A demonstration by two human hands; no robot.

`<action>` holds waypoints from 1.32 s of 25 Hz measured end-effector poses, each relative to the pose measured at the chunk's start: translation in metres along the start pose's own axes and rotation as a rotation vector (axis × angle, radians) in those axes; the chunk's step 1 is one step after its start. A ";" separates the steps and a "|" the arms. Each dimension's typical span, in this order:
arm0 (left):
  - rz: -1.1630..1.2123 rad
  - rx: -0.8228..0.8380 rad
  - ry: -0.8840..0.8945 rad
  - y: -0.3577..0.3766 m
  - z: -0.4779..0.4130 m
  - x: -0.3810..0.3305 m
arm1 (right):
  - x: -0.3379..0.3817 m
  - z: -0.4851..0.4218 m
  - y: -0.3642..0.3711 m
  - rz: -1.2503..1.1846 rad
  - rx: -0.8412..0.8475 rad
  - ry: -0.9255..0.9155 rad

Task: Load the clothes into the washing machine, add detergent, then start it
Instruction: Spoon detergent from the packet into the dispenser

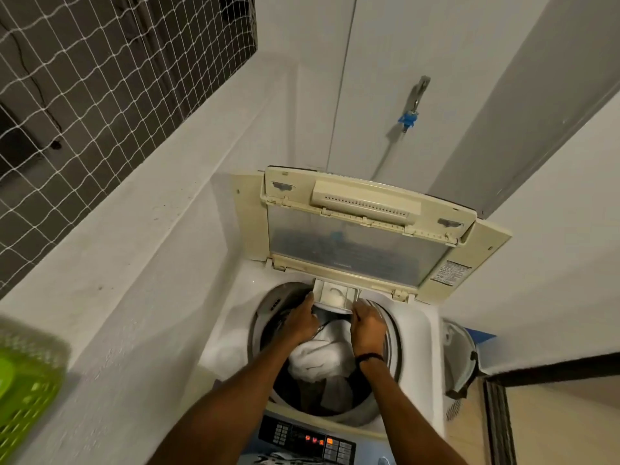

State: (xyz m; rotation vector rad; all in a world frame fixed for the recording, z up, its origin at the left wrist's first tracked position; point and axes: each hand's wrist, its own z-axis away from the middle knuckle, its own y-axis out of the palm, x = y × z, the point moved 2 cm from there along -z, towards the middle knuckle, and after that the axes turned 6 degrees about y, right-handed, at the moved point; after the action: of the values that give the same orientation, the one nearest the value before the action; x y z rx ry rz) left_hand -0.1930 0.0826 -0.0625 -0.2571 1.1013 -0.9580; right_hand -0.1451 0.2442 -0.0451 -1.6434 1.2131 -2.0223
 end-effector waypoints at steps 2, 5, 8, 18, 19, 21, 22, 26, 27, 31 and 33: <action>0.013 -0.012 0.006 -0.001 0.001 -0.002 | -0.009 0.002 0.005 0.118 -0.029 -0.052; 0.046 -0.025 -0.003 -0.002 0.003 -0.005 | -0.009 0.000 0.006 0.084 -0.044 -0.012; 0.100 -0.055 -0.001 -0.005 0.006 -0.004 | -0.004 -0.001 -0.003 -0.094 -0.074 0.186; 0.532 -0.438 0.008 -0.068 0.081 -0.015 | 0.042 0.023 -0.051 -1.161 0.192 0.764; 0.588 -0.470 0.005 -0.078 0.094 -0.016 | 0.052 0.027 -0.056 -1.242 0.234 0.788; 0.700 -0.537 0.046 -0.103 0.126 -0.021 | 0.084 0.037 -0.070 -1.320 0.351 0.777; 0.755 -0.578 0.071 -0.116 0.145 -0.024 | 0.101 0.042 -0.075 -1.325 0.412 0.755; 0.867 -0.785 0.180 -0.169 0.245 -0.033 | 0.188 0.073 -0.094 -1.188 0.652 0.562; 0.871 -0.853 0.193 -0.179 0.275 -0.030 | 0.213 0.086 -0.094 -1.150 0.738 0.521; 0.806 -1.114 0.228 -0.206 0.376 -0.018 | 0.303 0.138 -0.094 -1.003 1.022 0.296; 0.759 -1.298 0.224 -0.215 0.420 -0.006 | 0.340 0.164 -0.086 -0.919 1.119 0.129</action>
State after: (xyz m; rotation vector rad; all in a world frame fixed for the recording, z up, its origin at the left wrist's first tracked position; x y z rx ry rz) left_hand 0.0473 -0.1513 0.2693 -0.7107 1.7295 0.5194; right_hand -0.0818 0.0017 0.2496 -1.4722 -0.8254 -2.4778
